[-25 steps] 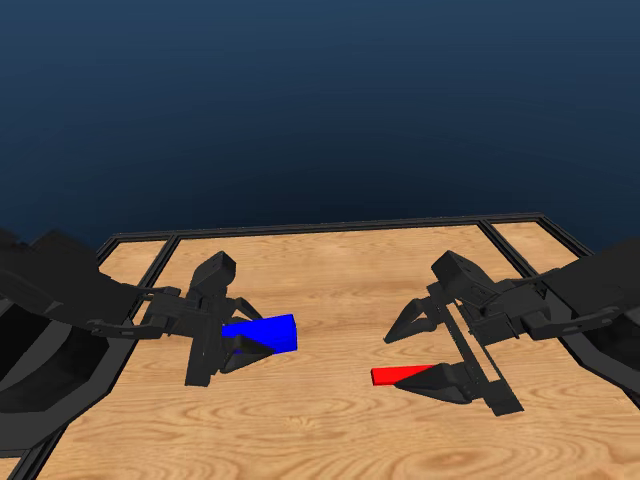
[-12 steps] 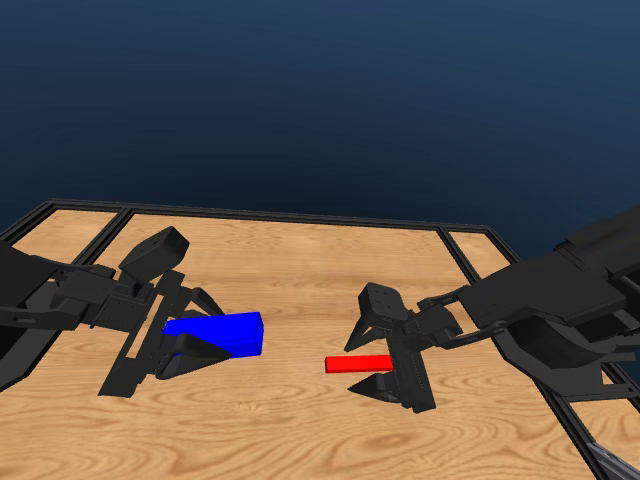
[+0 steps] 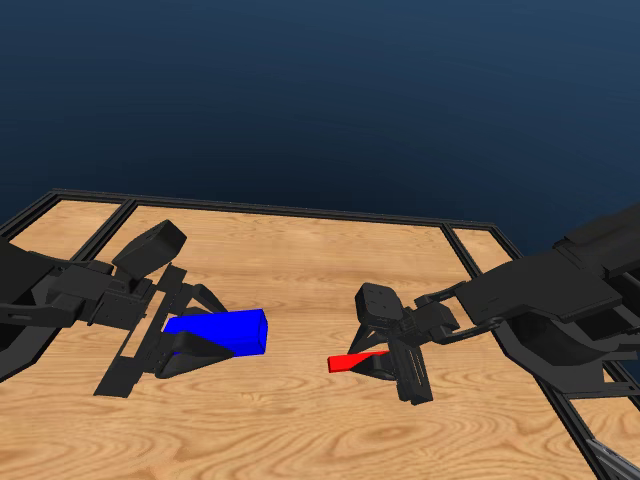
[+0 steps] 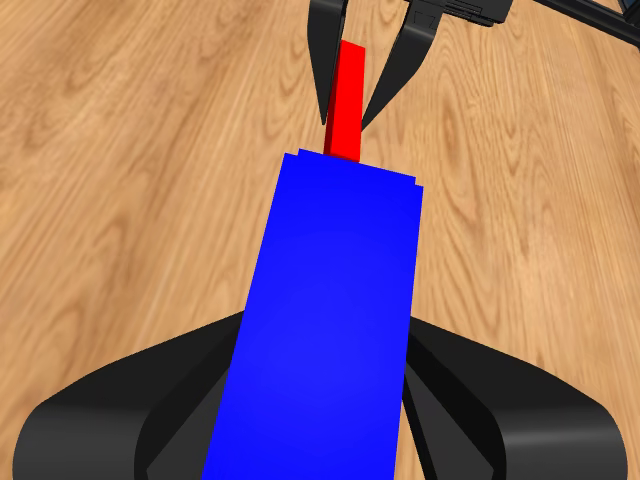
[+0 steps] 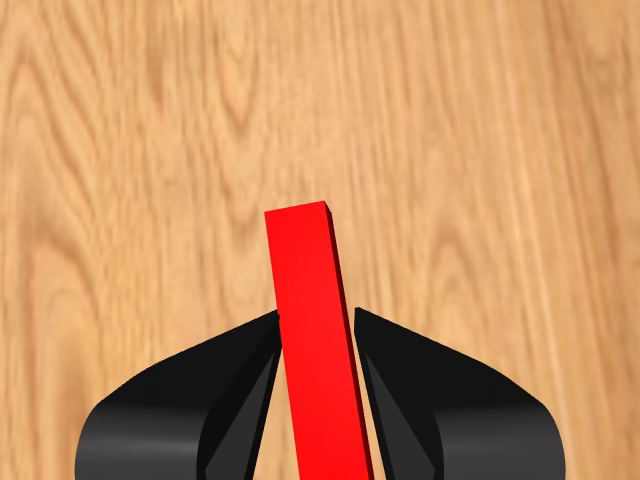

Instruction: Insert peg into socket

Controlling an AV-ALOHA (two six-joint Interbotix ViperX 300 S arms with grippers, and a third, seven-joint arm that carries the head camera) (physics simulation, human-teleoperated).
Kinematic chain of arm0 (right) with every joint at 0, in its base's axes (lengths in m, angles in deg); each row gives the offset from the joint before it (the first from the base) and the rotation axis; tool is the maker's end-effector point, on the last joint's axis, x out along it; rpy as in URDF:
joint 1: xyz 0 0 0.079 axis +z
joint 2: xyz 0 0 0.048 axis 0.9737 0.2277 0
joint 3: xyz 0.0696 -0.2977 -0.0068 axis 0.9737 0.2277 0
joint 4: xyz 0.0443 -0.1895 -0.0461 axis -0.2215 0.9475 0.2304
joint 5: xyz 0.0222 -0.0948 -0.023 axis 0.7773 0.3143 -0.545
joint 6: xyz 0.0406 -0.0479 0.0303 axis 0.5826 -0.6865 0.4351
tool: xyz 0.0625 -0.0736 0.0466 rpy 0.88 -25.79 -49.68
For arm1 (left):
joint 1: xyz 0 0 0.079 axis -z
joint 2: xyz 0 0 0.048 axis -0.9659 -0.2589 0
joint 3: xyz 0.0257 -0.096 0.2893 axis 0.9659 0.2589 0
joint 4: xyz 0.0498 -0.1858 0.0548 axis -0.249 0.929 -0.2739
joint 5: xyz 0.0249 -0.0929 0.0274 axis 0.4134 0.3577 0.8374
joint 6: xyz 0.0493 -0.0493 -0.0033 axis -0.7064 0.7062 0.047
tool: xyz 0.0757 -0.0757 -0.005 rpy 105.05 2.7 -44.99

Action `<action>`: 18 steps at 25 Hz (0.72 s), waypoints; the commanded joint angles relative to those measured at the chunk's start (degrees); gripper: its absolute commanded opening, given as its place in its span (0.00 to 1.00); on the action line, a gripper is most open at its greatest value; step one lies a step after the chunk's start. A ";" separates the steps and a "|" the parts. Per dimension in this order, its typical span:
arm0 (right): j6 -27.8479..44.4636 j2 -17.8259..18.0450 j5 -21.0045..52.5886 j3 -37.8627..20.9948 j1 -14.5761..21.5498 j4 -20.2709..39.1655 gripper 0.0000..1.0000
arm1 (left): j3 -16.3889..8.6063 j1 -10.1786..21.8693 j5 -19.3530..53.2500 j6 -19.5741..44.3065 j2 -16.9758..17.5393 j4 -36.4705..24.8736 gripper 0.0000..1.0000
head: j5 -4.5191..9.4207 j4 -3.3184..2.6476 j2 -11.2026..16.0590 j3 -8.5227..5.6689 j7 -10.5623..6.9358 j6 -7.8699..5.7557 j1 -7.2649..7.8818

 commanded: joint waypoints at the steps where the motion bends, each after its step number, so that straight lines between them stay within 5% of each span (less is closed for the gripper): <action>1: 0.34 -2.29 1.22 -1.64 0.25 1.30 0.00 | -1.25 0.52 -2.10 -0.56 1.09 0.91 0.00 | -0.25 0.09 -0.67 -0.31 0.27 0.13 0.18; 12: 9.98 -9.07 24.38 -12.97 2.62 16.51 0.00 | -8.17 3.44 5.30 -7.21 0.82 5.73 0.00 | 0.09 0.54 -3.80 1.50 1.49 0.92 0.91; 18: 13.85 -9.71 33.16 -19.27 5.00 22.69 0.00 | -7.96 3.15 6.27 -7.94 1.60 7.09 0.00 | 0.61 0.81 -4.49 2.14 1.80 1.19 1.70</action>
